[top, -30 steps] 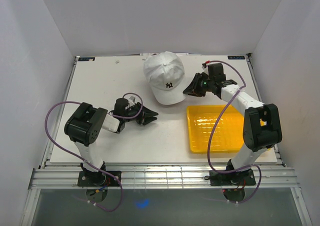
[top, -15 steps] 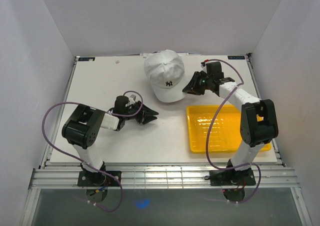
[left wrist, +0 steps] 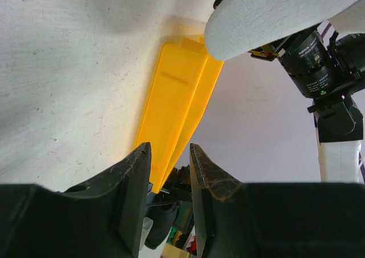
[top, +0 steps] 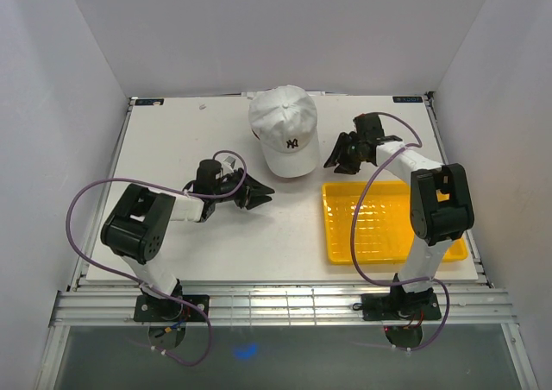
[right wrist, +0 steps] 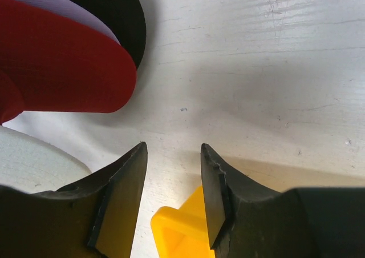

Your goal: Stack the hats

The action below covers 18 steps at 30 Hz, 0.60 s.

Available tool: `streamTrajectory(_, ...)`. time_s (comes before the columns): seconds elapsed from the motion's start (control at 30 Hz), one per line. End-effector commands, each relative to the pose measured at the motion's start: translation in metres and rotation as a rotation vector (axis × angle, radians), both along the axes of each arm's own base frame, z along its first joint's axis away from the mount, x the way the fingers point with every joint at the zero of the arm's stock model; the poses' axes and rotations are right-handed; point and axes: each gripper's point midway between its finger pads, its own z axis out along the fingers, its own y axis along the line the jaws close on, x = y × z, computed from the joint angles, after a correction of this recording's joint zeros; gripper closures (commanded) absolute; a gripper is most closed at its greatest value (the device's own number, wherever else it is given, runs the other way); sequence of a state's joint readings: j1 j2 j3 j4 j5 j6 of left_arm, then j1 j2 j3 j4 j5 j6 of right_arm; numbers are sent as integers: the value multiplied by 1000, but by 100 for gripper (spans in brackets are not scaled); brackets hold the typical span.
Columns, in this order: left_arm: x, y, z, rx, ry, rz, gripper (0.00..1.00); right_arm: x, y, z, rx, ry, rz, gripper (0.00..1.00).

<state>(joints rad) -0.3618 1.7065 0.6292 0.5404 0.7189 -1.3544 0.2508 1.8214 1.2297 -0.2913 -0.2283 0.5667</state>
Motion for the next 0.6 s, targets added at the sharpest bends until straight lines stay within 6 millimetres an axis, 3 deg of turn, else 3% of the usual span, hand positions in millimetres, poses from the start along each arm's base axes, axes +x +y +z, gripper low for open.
streamTrajectory(0.0, 2, -3, 26, -17, -74, -25, 57, 9, -2, 23, -15, -72, 2, 51)
streamTrajectory(0.4, -2, 0, 52, -17, -141, -46, 57, 14, -5, 66, 7, -164, -7, 50)
streamTrajectory(0.53, -7, 0, 64, -16, -174, -70, 57, 10, -9, 85, 21, -206, -13, 49)
streamTrajectory(0.57, -7, 0, 70, -17, -189, -76, 56, 9, -10, 97, 29, -236, -14, 49)
